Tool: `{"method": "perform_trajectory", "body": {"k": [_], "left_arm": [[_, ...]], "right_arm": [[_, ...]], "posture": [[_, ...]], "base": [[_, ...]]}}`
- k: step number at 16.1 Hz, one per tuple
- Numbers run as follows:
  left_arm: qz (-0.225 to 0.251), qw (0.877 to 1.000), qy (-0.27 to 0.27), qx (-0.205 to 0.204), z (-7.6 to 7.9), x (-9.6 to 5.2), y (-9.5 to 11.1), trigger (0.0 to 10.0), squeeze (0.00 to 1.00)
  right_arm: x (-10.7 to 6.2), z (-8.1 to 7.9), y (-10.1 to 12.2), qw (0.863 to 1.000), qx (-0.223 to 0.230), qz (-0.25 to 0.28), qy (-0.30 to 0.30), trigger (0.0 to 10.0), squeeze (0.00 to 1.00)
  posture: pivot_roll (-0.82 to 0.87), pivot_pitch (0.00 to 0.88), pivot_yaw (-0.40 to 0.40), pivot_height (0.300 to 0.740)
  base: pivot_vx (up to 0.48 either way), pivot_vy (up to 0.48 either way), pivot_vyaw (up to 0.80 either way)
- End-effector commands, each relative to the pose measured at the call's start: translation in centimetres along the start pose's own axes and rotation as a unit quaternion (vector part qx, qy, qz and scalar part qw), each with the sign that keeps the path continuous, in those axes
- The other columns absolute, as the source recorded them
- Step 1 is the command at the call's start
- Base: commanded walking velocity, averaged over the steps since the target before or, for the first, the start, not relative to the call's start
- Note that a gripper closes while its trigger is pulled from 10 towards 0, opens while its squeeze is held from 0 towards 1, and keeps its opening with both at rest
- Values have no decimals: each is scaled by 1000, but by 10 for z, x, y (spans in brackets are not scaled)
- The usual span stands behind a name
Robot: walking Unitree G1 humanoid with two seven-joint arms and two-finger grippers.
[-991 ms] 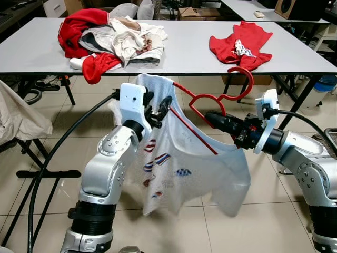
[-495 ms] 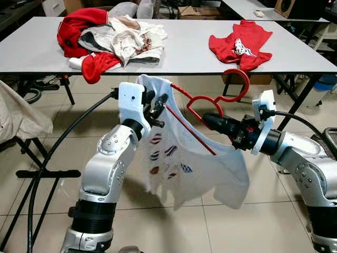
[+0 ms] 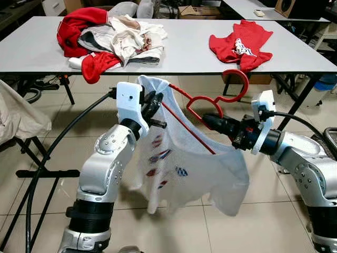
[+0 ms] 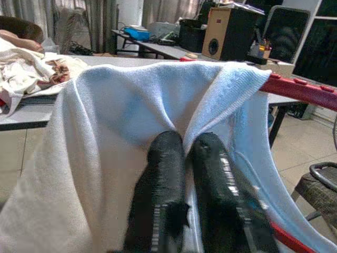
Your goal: Hang hanger
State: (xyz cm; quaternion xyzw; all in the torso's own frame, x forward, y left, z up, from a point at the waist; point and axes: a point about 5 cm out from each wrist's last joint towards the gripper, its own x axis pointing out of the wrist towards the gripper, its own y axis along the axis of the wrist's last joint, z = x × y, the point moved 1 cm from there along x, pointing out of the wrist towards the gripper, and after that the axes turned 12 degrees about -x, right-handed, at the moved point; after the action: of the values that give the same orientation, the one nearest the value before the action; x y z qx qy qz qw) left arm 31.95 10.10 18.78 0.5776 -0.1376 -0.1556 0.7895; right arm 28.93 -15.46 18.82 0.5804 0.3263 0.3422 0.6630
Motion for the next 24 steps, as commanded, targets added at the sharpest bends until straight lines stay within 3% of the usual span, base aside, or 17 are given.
{"method": "perform_trajectory", "body": {"k": [1, 9, 12, 14, 15, 17, 20, 21, 22, 23, 24], "left_arm": [[8, 1000, -15, 2, 1, -2, 5, 0, 0], [-4, 996, -93, 16, -8, -14, 15, 0, 0], [-6, 995, -97, 25, -14, -17, 18, 0, 0], [-3, 996, -76, 36, -24, -18, 22, 0, 0], [23, 998, -41, 40, -35, -15, 35, 0, 0], [38, 998, -19, 51, -42, -11, 46, 0, 0], [35, 996, 23, 80, -52, 4, 58, 0, 0], [26, 995, 33, 87, -56, 10, 59, 0, 0], [9, 994, 50, 98, -62, 16, 57, 0, 0], [-7, 992, 73, 105, -70, 21, 54, 0, 0], [-12, 990, 83, 109, -74, 22, 53, 0, 0]], "right_arm": [[-2, 5, 8, 1000, -16, 12, -6, 10000, 0], [-6, 8, 4, 1000, -22, -4, -16, 10000, 0], [-8, 13, 0, 999, -30, -26, -34, 10000, 0], [-11, 15, -4, 997, -38, -44, -43, 10000, 0], [-13, 12, -10, 996, -54, -68, -33, 10000, 0], [-14, 4, -12, 995, -57, -75, -16, 10000, 0], [-18, -12, -12, 996, -59, -70, 7, 10000, 0], [-21, -18, -11, 997, -51, -59, 20, 8863, 0], [-23, -22, -9, 997, -46, -49, 25, 2196, 0], [-26, -23, -6, 998, -42, -40, 22, 353, 0], [-27, -23, -5, 998, -39, -36, 20, 353, 0]], "posture": [[45, 0, -20, 740], [51, 0, -13, 740], [51, 0, -11, 740], [51, 0, -11, 740], [53, 0, -13, 740], [61, 0, -22, 740], [67, 0, -17, 740], [67, 0, -9, 740], [66, 0, -4, 740], [66, 0, -1, 740], [64, 0, 3, 740]], "base": [[0, 0, 0], [0, 0, 0], [0, 0, 0], [0, 0, 0], [0, 0, 0], [0, 0, 0], [0, 0, 0], [0, 0, 0], [0, 0, 0], [0, 0, 0], [0, 0, 0]]}}
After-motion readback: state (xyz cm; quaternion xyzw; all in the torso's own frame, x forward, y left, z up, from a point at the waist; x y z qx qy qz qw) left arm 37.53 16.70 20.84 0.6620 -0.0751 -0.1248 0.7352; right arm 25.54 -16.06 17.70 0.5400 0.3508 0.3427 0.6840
